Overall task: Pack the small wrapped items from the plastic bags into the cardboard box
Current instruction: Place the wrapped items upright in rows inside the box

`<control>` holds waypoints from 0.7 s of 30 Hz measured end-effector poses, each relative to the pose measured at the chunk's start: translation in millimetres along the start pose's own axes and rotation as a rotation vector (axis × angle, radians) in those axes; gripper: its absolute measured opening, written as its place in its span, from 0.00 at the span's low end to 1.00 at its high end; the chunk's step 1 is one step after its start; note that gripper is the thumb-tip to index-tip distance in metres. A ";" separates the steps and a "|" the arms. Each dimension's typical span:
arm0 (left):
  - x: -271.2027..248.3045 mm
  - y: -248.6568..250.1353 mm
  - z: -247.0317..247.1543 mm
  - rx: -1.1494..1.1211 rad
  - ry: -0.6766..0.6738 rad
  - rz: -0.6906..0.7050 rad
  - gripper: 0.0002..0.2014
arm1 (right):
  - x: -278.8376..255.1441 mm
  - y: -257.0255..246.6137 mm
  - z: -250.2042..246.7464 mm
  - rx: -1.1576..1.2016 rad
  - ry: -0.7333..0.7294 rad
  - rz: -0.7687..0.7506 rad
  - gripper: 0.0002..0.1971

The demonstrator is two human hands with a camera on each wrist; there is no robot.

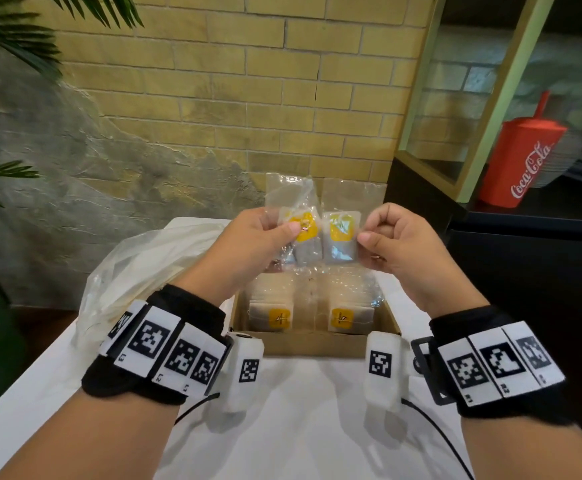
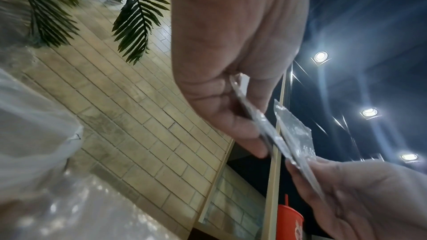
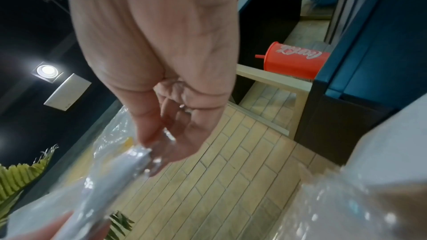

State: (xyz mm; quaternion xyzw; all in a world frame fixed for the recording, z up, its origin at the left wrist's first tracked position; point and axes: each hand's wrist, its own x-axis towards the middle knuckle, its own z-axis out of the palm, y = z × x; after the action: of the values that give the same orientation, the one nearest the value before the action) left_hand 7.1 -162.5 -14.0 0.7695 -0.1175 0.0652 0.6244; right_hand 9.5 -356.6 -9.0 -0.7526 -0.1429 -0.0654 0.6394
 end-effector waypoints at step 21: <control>-4.9 8.0 -9.7 0.096 0.129 0.056 0.17 | -0.2 16.8 4.5 -1.095 -0.227 0.089 0.10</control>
State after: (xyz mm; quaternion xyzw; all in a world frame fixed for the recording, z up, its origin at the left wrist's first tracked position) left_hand 0.7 -154.1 -5.6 0.7891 -0.0951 0.1375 0.5911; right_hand 13.9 -354.5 -25.7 -0.9823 -0.1244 -0.0215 0.1380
